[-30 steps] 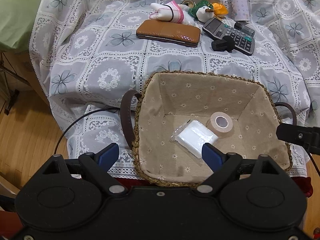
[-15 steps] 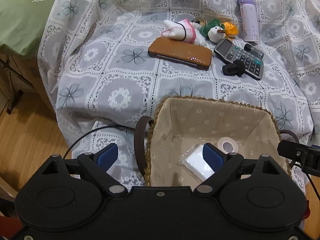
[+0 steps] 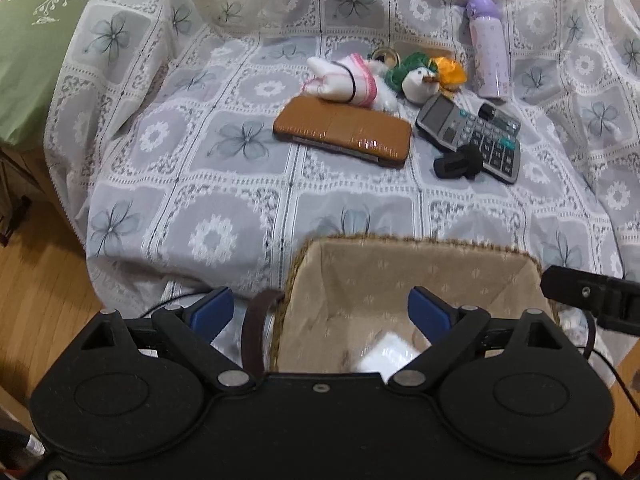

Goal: Organize soft objects
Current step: 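Withdraw both tools from the basket toward the remaining items, then grasp the black foam cylinder with the right tool while the left tool approaches the towel roll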

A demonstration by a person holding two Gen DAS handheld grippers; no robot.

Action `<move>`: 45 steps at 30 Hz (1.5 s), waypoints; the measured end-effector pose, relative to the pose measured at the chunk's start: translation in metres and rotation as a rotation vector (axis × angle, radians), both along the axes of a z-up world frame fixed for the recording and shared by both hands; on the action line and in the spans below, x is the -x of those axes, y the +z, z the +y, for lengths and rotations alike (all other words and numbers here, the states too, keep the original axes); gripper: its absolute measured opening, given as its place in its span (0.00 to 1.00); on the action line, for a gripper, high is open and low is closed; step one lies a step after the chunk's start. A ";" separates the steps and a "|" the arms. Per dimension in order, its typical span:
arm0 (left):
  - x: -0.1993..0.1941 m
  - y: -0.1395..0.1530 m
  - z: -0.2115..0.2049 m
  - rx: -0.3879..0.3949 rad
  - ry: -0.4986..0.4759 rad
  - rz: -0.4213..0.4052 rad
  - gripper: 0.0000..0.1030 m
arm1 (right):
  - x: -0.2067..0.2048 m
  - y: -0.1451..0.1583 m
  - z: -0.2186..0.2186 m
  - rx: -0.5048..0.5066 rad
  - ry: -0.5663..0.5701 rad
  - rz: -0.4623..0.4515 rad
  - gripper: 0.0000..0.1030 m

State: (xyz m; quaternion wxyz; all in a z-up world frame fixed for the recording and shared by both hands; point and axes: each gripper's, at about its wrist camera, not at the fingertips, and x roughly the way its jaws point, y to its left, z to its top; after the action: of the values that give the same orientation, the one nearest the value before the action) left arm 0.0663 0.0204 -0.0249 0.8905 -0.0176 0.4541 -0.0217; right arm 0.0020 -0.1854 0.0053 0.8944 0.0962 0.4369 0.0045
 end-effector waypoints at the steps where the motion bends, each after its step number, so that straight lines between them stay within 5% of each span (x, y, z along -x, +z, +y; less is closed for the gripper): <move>1: -0.003 0.001 0.000 0.003 0.001 -0.006 0.88 | -0.005 0.001 -0.002 -0.011 -0.009 -0.009 0.90; 11: -0.042 0.006 -0.002 -0.017 0.004 -0.083 0.90 | -0.047 0.011 0.002 0.027 0.009 -0.139 0.92; 22: -0.077 -0.008 -0.001 -0.005 0.003 -0.025 0.89 | -0.108 -0.008 0.011 0.065 0.058 -0.081 0.91; 33: -0.102 -0.018 0.012 0.000 0.039 -0.009 0.88 | -0.152 -0.038 0.018 0.147 0.123 -0.006 0.65; 45: -0.148 -0.014 0.025 0.017 0.051 -0.014 0.88 | -0.184 -0.051 0.037 0.237 0.208 -0.019 0.65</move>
State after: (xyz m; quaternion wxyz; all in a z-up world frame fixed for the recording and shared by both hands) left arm 0.2141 0.0452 -0.0384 0.8938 -0.0367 0.4470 -0.0028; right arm 0.1860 -0.1481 -0.0457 0.8983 -0.0561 0.4333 0.0464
